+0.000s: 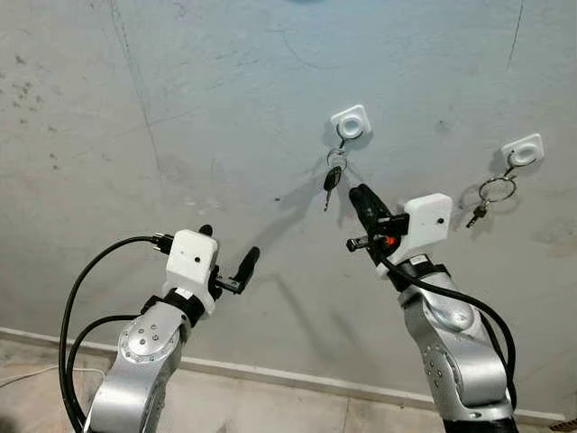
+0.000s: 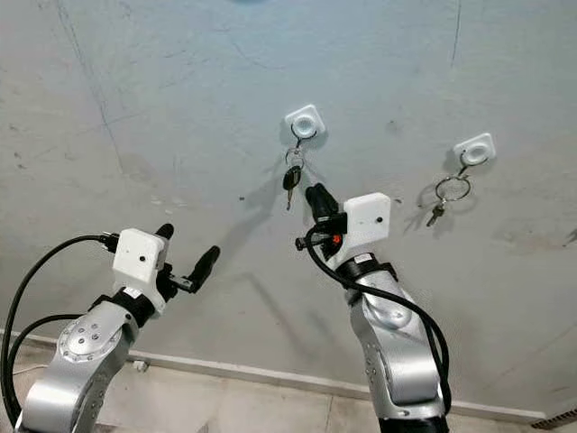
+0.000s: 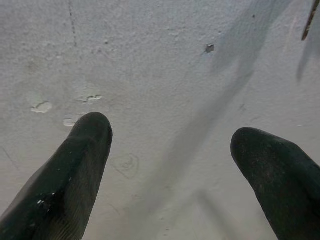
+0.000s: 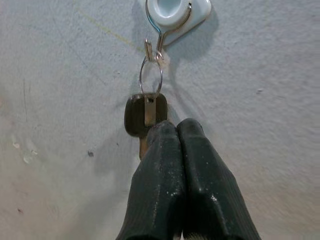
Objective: Hang keys on a hook
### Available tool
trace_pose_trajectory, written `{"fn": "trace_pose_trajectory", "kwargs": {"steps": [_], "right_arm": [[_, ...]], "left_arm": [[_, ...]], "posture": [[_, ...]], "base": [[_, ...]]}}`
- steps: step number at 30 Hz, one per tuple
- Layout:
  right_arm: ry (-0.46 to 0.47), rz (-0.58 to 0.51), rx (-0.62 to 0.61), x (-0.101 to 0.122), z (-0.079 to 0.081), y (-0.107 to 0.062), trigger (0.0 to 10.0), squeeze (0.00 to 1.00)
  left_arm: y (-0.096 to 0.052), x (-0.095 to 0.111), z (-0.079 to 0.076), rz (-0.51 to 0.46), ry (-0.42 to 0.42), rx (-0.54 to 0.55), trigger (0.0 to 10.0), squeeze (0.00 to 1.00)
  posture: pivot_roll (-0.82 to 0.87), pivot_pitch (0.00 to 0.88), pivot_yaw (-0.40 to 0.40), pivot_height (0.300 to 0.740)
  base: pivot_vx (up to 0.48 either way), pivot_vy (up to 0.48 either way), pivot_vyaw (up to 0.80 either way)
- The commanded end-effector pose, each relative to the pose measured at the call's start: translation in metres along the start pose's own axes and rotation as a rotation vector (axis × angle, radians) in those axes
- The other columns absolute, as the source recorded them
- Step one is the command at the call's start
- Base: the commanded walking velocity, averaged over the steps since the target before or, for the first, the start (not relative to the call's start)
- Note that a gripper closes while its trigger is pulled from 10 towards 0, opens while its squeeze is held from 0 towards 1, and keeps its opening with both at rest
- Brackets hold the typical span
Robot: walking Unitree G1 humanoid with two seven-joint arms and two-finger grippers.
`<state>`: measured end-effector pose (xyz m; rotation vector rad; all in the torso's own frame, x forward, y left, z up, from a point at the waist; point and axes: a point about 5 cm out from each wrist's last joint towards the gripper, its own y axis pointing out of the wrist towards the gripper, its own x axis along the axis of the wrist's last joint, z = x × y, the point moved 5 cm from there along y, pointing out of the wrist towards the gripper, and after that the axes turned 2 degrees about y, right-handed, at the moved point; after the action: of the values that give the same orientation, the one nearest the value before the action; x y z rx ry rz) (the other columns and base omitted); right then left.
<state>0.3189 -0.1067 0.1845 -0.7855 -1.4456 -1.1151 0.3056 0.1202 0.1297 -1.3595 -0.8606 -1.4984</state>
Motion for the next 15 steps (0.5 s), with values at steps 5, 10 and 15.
{"fn": "trace_pose_trajectory", "kwargs": {"steps": [5,10,15], "right_arm": [[-0.028,0.014,-0.032,0.004,-0.005,-0.016,10.0,1.00],[-0.058,0.097,-0.065,-0.009,-0.011,-0.045,10.0,1.00],[-0.056,0.154,-0.067,-0.017,-0.013,-0.057,10.0,1.00]], "left_arm": [[0.001,-0.004,-0.001,0.008,0.026,0.008,10.0,0.00],[-0.002,-0.017,0.004,0.040,0.044,0.025,10.0,0.00],[0.000,-0.019,0.004,0.043,0.050,0.027,10.0,0.00]], "posture": [[0.17,0.000,-0.063,0.740],[0.16,0.000,-0.067,0.740],[0.14,0.000,-0.066,0.740]], "base": [[0.000,0.000,0.00],[0.000,0.000,0.00],[0.000,0.000,0.00]]}}
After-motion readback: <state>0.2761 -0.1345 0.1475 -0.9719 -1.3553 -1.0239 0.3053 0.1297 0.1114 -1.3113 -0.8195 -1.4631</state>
